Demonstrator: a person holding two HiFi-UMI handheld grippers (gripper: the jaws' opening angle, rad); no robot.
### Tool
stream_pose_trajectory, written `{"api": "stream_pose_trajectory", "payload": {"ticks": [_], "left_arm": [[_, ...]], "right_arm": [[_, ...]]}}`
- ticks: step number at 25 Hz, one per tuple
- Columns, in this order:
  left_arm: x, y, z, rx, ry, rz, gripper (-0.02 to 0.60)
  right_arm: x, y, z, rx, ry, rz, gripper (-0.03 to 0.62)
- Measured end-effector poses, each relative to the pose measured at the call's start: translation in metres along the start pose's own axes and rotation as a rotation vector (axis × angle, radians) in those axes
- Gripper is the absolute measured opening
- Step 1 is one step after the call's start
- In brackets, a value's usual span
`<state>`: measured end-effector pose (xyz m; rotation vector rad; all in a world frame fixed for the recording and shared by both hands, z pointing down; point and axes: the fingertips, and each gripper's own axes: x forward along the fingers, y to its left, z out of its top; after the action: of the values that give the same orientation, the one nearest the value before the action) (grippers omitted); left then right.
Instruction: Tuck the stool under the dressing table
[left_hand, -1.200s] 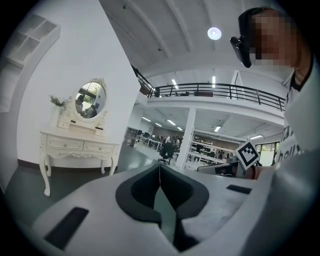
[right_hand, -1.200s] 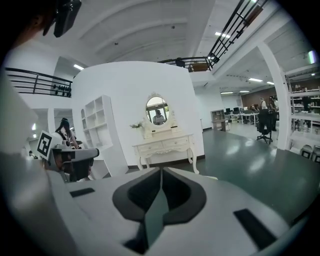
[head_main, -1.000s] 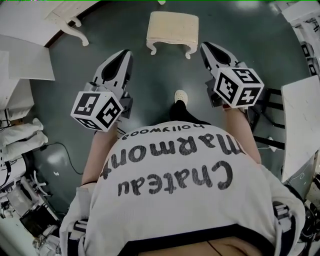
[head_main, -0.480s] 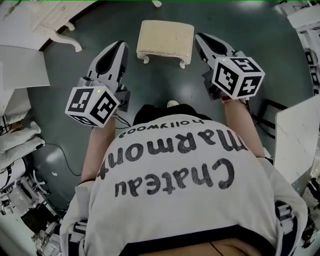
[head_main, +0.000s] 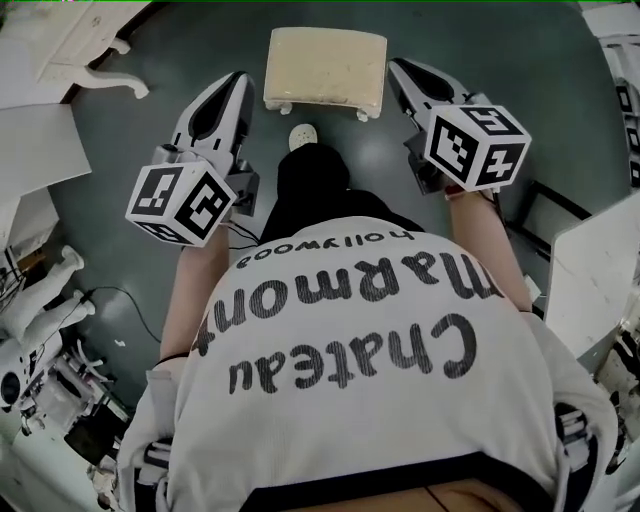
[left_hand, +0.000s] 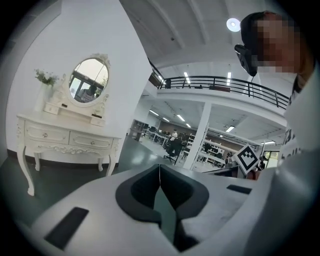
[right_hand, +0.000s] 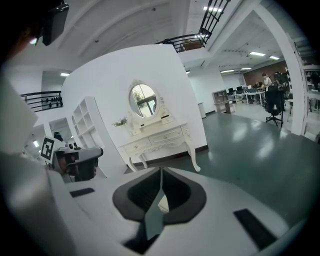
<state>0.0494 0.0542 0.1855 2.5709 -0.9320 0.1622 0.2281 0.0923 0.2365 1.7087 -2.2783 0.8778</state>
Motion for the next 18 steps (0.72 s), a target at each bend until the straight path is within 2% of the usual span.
{"api": "stream_pose_trajectory", "payload": {"ticks": [4,7,10,13,18], "left_arm": [[0.041,0.025,0.018,0.000,0.022,-0.050,0.023],[0.070,0.050,0.038,0.004,0.027,-0.076,0.023],[0.096,0.079,0.038,0.038,0.082,-0.115,0.021],[0.121,0.115,0.006,0.073,0.213,-0.135,0.023],[0.142,0.171,-0.073,0.002,0.422,-0.121,0.022]], "right_arm": [[0.031,-0.012,0.022,0.055,-0.002,-0.021,0.029],[0.063,-0.016,0.046,0.049,-0.011,-0.027,0.029],[0.096,-0.023,0.055,0.080,-0.014,-0.055,0.029],[0.125,-0.037,0.039,0.166,-0.007,-0.076,0.029],[0.156,-0.070,-0.036,0.315,0.122,-0.160,0.029]]}}
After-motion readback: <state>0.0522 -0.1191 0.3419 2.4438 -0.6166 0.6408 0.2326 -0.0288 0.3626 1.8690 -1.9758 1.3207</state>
